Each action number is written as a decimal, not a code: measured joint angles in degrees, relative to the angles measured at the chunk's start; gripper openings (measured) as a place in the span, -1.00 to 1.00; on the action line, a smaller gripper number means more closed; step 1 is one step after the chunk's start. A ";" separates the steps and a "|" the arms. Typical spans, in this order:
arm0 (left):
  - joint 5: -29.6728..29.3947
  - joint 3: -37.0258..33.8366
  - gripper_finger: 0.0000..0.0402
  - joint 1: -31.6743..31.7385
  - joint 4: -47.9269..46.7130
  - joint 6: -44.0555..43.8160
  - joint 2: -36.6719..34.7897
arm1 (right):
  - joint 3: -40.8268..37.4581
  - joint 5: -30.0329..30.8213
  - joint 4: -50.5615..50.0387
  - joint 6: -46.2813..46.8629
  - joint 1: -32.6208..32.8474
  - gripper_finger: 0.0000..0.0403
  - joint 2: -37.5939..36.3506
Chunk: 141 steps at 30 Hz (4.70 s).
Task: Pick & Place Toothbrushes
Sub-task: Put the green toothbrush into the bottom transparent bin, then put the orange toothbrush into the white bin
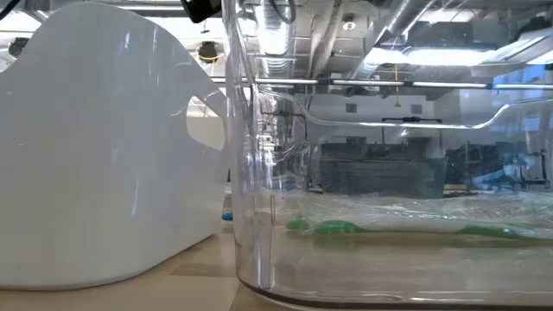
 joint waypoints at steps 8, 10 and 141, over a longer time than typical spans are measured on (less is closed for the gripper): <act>-2.41 -0.02 -0.94 -1.61 -0.13 -0.54 -0.02 | 2.01 1.26 -6.05 6.13 -0.21 -0.34 2.48; -2.49 -0.02 -0.94 -1.61 -0.18 -0.54 -0.02 | 2.05 1.55 -5.97 6.32 -0.24 -0.41 2.50; -24.44 -19.17 -0.17 -5.24 39.07 42.13 -19.77 | -7.02 49.81 -1.87 4.97 6.73 -0.44 -14.96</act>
